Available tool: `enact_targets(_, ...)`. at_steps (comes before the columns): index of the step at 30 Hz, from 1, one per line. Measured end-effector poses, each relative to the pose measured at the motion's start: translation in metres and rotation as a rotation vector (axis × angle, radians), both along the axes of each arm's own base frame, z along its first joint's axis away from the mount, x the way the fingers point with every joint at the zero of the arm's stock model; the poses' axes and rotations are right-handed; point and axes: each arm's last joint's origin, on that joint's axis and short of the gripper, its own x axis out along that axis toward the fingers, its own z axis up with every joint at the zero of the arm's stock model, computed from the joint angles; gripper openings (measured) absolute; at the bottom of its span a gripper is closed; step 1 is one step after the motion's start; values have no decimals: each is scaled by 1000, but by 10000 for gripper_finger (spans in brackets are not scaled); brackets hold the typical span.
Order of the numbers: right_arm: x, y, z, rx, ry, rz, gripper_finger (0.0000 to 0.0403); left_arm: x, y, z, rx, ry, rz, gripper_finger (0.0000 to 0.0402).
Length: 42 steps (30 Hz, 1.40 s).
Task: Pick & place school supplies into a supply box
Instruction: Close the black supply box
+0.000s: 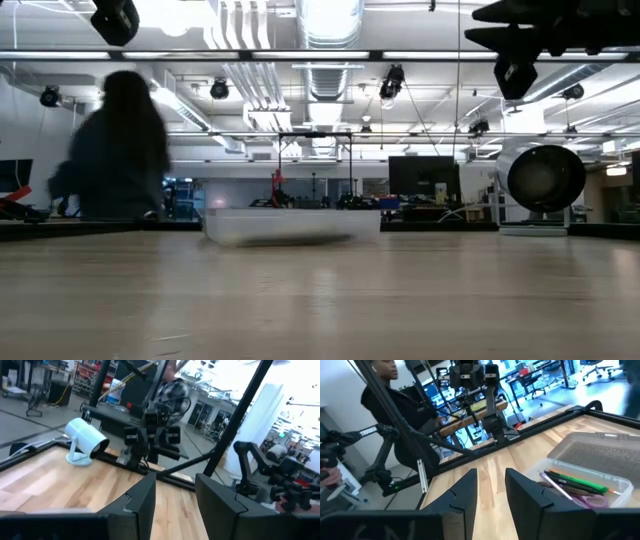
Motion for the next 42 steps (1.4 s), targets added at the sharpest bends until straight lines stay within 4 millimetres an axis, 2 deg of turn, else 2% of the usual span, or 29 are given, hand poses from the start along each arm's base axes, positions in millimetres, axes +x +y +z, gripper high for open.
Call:
enact_targets(5,-6,-2,-8,6,-41,-29,93,3,-1,-9,-3,17,0,122)
enact_targets(11,-8,-3,-18,12,-54,-44,93,7,-3,-13,-20,-104,-62,122)
enact_targets(18,-9,-4,-23,36,-43,-48,93,11,-5,-42,-26,-204,-83,122)
enact_targets(22,-9,-4,-22,28,-48,-50,93,14,-2,-55,14,-176,-53,122)
enact_targets(25,-10,-5,-21,14,-57,-60,93,14,7,-55,42,-153,18,122)
enact_targets(29,-11,-10,-20,-6,-67,-92,93,11,21,-56,76,-77,82,122)
enact_targets(34,-12,-14,-19,-14,-75,-119,93,2,33,-55,77,-70,12,122)
enact_targets(42,-12,-14,-19,-19,-79,-124,93,-19,33,-67,50,-116,39,122)
